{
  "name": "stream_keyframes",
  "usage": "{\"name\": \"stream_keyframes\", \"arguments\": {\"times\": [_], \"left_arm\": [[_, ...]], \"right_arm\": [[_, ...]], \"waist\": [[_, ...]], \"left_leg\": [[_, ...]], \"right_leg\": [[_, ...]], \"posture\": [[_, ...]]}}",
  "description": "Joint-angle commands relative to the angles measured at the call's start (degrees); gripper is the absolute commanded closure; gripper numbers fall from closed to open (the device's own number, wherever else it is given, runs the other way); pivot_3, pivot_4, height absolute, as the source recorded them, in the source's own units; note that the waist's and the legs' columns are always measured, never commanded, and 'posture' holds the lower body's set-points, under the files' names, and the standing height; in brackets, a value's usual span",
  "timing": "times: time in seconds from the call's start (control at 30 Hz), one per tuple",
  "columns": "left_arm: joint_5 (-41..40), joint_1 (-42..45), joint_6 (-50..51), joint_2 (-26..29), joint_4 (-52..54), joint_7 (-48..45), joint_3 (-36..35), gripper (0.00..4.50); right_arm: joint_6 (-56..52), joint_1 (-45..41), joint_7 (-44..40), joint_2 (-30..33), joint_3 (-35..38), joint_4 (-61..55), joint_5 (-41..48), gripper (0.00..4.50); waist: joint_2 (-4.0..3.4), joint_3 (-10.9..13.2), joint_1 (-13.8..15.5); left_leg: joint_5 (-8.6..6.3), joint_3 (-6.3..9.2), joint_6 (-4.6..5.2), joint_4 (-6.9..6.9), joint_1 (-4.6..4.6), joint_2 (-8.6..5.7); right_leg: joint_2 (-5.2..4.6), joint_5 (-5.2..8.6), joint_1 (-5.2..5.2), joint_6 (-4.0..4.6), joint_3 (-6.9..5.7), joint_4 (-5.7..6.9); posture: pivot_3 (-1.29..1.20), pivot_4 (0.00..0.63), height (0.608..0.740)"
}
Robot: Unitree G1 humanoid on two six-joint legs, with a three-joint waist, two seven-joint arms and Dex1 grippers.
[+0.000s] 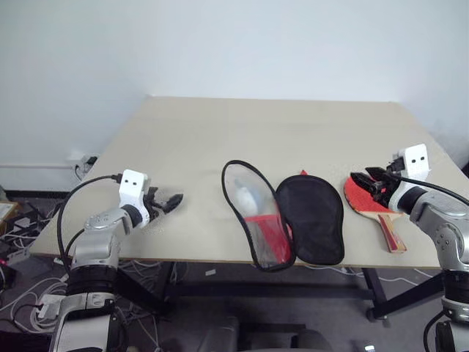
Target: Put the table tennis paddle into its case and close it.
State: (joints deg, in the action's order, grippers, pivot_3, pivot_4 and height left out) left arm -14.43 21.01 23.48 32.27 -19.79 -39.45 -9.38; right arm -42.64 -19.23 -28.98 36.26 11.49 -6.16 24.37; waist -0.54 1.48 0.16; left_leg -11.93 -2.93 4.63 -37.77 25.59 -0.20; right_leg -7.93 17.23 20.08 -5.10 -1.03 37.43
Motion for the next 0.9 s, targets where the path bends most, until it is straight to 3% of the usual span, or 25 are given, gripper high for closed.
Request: {"name": "stream_keyframes", "arguments": {"times": [0.03, 0.57, 0.9], "left_arm": [[-2.0, -0.1, 1.3, 1.6, 6.4, -5.3, 1.9, 0.03], [-4.6, 2.8, 6.1, 0.2, 16.8, -16.1, 11.3, 0.03], [-4.1, 4.2, 7.1, 0.2, 19.8, -19.6, 17.0, 0.03]], "right_arm": [[-1.5, -1.5, -0.1, 1.2, 0.0, -1.3, -0.4, 2.15], [-3.3, 0.6, 2.9, 2.6, 4.3, 0.4, -1.0, 2.15], [-14.3, 4.5, 2.9, 6.9, 4.1, 1.2, -1.5, 2.15]], "waist": [[0.02, 0.0, 0.0], [0.04, 0.0, 0.1], [0.06, 0.1, 0.0]], "left_leg": [[0.0, 0.0, 0.0, 0.0, 0.0, 0.01], [0.02, -0.11, 0.03, 0.0, 0.01, -0.03], [0.12, -0.15, 0.24, -0.01, 0.01, -0.01]], "right_leg": [[-0.01, 0.0, 0.0, 0.0, 0.0, 0.0], [0.05, 0.0, 0.06, 0.0, 0.09, 0.05], [0.06, 0.01, 0.07, 0.0, 0.15, 0.05]], "posture": [[0.0, 0.0, 0.715], [0.0, 0.0, 0.715], [0.0, 0.0, 0.715]]}}
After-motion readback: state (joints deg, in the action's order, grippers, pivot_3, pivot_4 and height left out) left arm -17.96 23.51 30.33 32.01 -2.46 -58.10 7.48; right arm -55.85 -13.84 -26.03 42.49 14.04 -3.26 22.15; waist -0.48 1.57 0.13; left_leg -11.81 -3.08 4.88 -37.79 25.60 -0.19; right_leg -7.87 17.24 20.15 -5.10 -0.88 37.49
